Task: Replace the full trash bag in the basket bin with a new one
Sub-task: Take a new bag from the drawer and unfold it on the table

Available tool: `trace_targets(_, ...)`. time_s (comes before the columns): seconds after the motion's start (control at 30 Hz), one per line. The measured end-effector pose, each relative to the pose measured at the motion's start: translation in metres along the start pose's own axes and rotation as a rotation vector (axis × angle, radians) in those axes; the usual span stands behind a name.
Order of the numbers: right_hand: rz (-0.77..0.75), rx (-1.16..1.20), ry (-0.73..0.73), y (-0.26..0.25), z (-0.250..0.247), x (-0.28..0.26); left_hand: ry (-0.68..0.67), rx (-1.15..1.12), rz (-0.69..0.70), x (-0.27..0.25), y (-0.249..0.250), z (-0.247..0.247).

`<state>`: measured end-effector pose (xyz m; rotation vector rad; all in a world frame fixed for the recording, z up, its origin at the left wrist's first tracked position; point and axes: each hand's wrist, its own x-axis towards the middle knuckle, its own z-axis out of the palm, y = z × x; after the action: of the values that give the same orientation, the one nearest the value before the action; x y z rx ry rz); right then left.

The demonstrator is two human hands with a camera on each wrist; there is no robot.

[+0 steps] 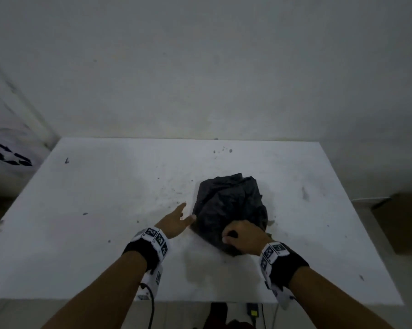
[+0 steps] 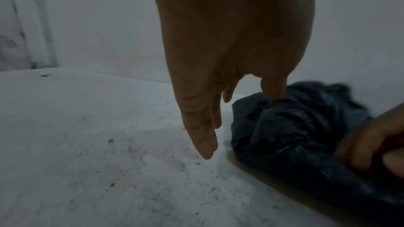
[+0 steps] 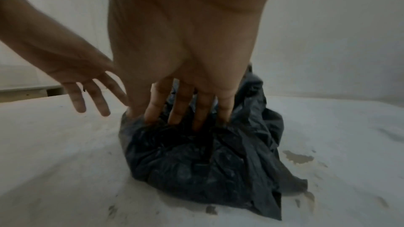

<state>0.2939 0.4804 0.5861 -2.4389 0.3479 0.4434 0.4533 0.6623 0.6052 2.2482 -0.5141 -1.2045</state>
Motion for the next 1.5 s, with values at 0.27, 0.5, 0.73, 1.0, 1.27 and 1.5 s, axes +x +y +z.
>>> trace_targets(0.27, 0.346, 0.204, 0.642, 0.028, -0.029, 0.031, 0.004, -0.352, -0.246, 0.048, 0.009, 0.018)
trace_targets(0.5, 0.456, 0.387, 0.39, 0.028, -0.041, 0.068, -0.061, -0.642, -0.403, 0.069, 0.032, 0.017)
trace_targets(0.73, -0.204, 0.243, 0.867, 0.013, -0.091, 0.077, 0.208, -1.054, -0.215, 0.091, 0.048, -0.025)
trace_targets(1.0, -0.23, -0.465, 0.168, 0.067, -0.022, 0.033, 0.296, -1.014, -0.233, 0.099, 0.012, -0.03)
trace_targets(1.27, 0.064, -0.242, 0.368, 0.038, -0.026, 0.05, 0.2, -0.916, -0.231, 0.092, 0.008, -0.008)
trace_targets(1.5, 0.182, 0.158, 0.552, 0.018, -0.038, 0.066, 0.365, -0.797, -0.17, 0.112, -0.009, 0.007)
